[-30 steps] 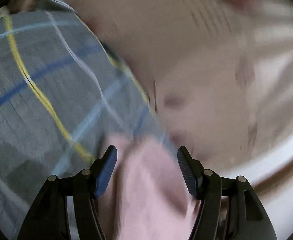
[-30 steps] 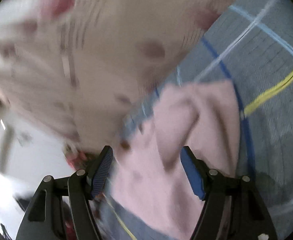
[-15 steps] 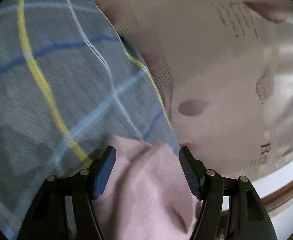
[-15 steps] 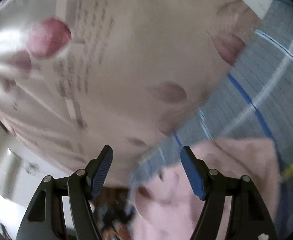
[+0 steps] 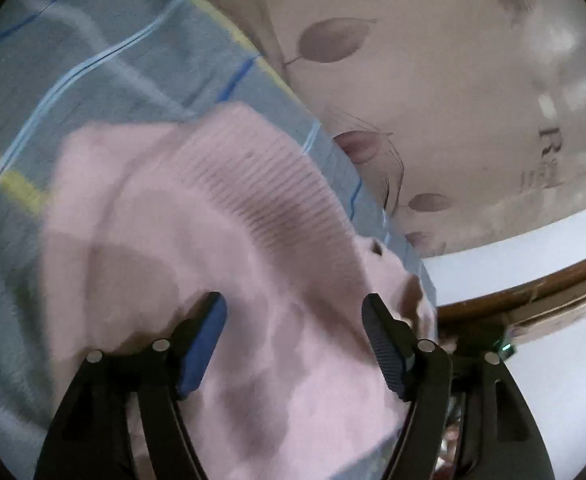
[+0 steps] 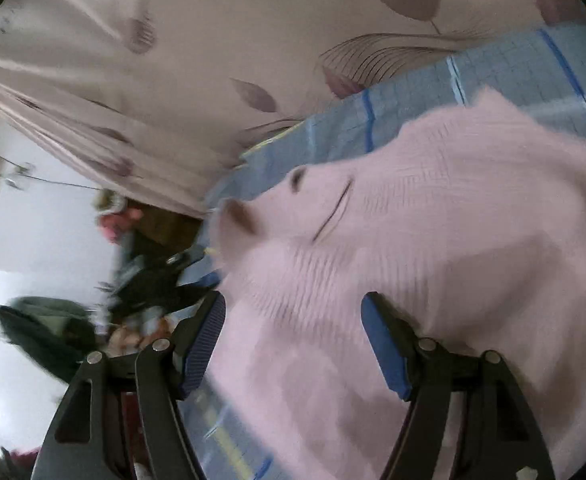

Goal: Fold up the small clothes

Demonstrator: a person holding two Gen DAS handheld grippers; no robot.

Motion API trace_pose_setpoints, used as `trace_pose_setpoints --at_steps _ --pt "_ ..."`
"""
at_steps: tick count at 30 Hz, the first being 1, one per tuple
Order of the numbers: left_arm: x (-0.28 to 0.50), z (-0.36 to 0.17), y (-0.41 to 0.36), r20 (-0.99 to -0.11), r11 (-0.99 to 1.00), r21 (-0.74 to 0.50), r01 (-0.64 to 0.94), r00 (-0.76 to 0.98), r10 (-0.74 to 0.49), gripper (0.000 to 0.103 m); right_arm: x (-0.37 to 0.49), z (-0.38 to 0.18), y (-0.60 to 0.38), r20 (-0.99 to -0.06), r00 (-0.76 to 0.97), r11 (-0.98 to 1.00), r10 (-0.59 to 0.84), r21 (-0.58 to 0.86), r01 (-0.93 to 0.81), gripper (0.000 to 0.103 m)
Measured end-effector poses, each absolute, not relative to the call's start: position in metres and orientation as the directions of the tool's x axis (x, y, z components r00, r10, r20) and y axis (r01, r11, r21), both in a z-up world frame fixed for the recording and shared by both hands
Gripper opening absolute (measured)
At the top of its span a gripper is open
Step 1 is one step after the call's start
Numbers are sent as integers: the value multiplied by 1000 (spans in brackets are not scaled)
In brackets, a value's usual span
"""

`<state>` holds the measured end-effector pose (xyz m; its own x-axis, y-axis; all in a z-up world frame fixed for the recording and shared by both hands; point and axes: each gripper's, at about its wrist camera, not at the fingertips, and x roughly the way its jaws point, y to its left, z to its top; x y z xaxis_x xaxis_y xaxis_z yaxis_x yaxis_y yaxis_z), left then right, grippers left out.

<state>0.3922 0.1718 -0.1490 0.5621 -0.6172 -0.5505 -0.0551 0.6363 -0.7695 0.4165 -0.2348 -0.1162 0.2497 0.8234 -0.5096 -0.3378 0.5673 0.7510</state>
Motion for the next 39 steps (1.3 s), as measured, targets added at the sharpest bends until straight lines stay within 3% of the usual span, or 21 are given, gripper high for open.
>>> trace_pose_setpoints --at_steps 3,5,7,9,12,15,18,21,23,26,29,32,36,39 --pt "414 -140 183 -433 564 -824 -41 688 -582 70 441 -98 -246 -476 469 640 744 711 -293 69" --pt "414 -133 203 -349 515 -855 -63 804 -482 70 447 -91 -272 -373 592 588 715 778 -221 69" --pt "408 -124 226 -281 483 -873 -72 883 -377 70 434 -92 -290 -254 581 458 773 858 -234 69" --pt "400 -116 240 -246 481 -875 -50 902 -355 70 416 -89 -293 -249 520 444 817 847 -291 69" --pt "396 -110 233 -331 565 -825 11 800 -500 70 379 -93 -277 -374 319 482 871 777 -404 69" --pt "384 -116 212 -442 627 -778 34 681 -585 70 357 -110 -252 -533 193 557 824 696 -454 70" --pt "385 -136 185 -523 632 -775 2 559 -644 70 369 -120 -232 -594 177 603 784 663 -444 69" --pt "393 -144 158 -517 608 -794 0 527 -675 70 390 -113 -213 -632 267 675 728 592 -439 69" --pt "405 -139 149 -509 621 -784 12 561 -653 70 413 -97 -210 -617 421 746 665 523 -412 70" --pt "419 -125 160 -444 633 -774 -4 716 -538 70 437 -78 -235 -477 596 732 646 609 -305 70" --pt "411 -115 190 -374 625 -778 -61 844 -384 70 429 -72 -264 -342 615 610 710 735 -296 70" --pt "399 -116 220 -327 550 -834 -41 840 -433 70 398 -74 -284 -358 610 632 707 707 -318 70" --pt "382 -107 247 -514 727 -686 -35 730 -450 70 347 -93 -320 -432 629 696 647 670 -257 70" --pt "360 -114 263 -574 733 -680 -35 647 -501 70 325 -110 -339 -491 647 755 584 621 -210 70"
